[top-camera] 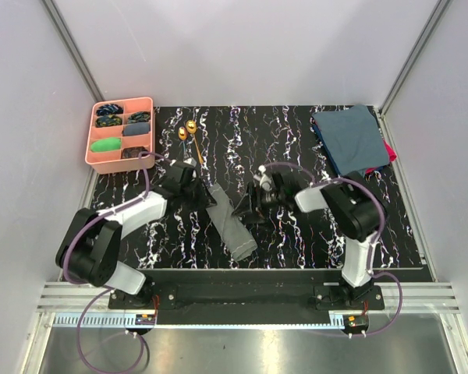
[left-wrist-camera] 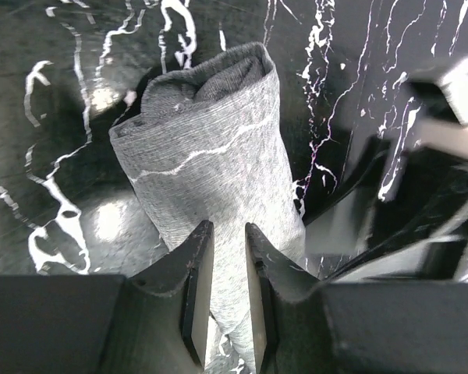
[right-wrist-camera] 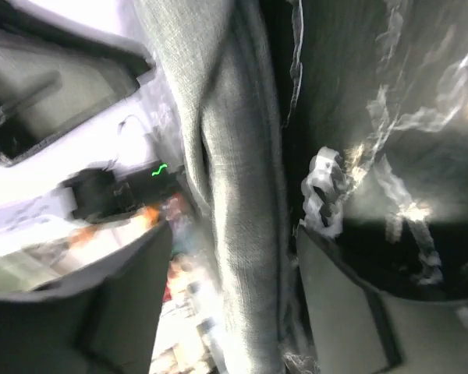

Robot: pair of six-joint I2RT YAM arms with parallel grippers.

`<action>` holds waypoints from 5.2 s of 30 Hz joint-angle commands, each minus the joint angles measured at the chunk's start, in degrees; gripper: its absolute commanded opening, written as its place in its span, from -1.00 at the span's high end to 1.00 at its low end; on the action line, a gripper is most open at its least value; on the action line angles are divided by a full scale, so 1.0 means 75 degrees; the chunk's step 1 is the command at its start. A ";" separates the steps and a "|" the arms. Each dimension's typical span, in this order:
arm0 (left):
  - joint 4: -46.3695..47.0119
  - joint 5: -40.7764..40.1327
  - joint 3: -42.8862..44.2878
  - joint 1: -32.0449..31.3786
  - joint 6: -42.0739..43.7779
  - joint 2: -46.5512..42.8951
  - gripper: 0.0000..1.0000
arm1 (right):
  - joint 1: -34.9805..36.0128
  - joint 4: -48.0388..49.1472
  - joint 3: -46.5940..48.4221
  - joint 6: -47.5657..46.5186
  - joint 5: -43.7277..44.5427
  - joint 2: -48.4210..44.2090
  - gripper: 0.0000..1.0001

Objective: Fold the napkin into a case and place the utensils inside
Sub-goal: Turn over the 2/3 rectangle folded napkin from the folded napkin, then move the right arm to the center of the board with the 2/3-rectangle-folded napkin, then pick up the spoon from the corner of the board.

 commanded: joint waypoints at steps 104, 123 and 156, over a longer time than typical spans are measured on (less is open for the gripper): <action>-0.2730 -0.1496 0.5695 0.1384 0.1382 0.2636 -0.04 | 0.1549 -0.4898 -0.0395 -0.2038 0.5028 -0.2703 -0.11; -0.3529 -0.2563 1.1558 0.2650 0.2496 0.7794 0.17 | -0.0047 -0.6996 0.1915 -0.4384 0.4840 -0.3897 -0.73; -0.6225 -0.2762 1.1618 0.2005 0.3221 0.8300 0.96 | -0.0129 -0.6623 0.1200 -0.4630 0.4736 -0.4906 -0.80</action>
